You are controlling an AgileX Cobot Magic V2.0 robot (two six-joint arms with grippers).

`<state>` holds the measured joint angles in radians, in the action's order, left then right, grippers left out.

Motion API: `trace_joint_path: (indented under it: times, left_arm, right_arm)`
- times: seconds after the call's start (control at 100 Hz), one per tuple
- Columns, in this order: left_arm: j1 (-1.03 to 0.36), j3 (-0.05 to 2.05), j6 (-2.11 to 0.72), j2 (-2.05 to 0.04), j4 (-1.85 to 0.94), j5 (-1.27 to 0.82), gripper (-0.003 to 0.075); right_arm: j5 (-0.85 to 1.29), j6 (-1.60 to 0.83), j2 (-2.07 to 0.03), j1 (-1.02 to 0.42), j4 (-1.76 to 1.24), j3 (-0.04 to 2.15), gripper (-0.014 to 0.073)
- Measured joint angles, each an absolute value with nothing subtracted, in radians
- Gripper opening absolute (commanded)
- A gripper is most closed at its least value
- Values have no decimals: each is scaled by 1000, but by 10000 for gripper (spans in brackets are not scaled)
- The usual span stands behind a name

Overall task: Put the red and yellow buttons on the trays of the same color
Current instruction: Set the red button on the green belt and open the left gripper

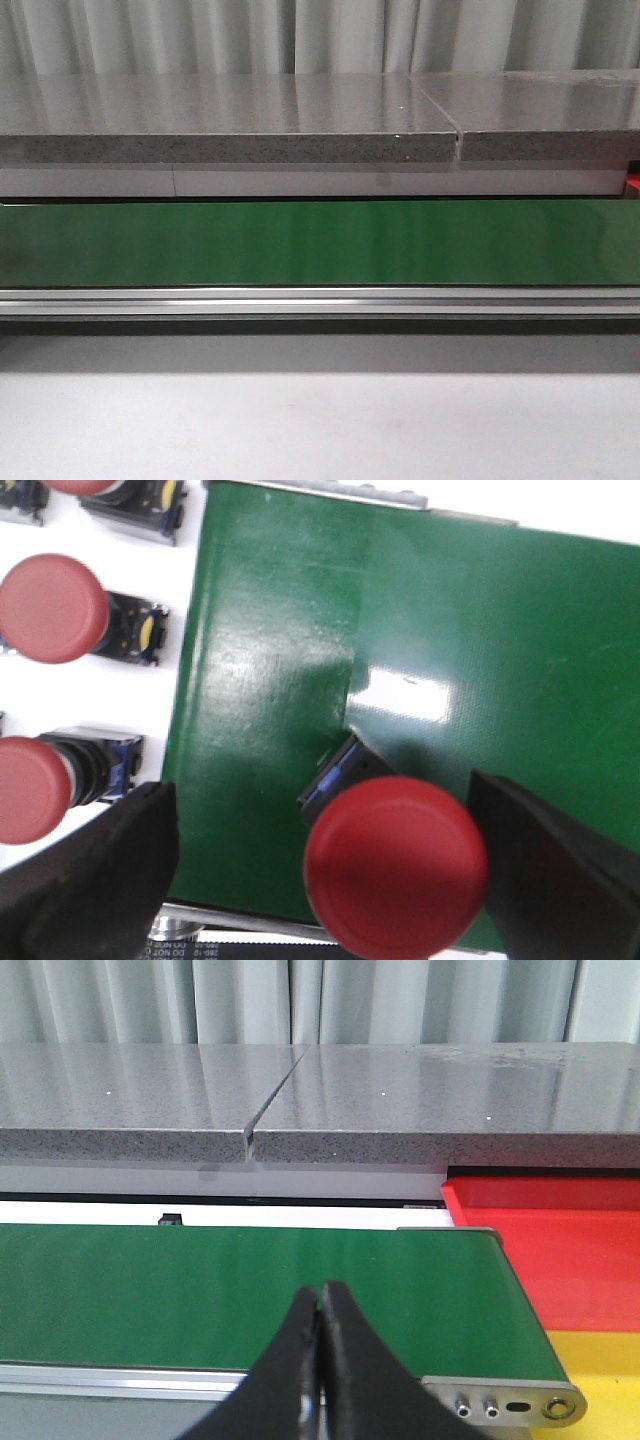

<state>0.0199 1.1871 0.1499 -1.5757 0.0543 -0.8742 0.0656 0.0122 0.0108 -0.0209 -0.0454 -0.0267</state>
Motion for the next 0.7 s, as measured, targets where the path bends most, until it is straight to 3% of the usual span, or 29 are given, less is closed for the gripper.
trace_joint_path:
  times: [0.52,0.7]
  left_arm:
    - [20,1323,92,-1546,-34,-876,576]
    - [80,1323,92,-1503,-34,-886,576]
  right_arm:
    - [66,12,11,-21,-45,-27,-67]
    - [66,12,11,-21,-45,-27,-67]
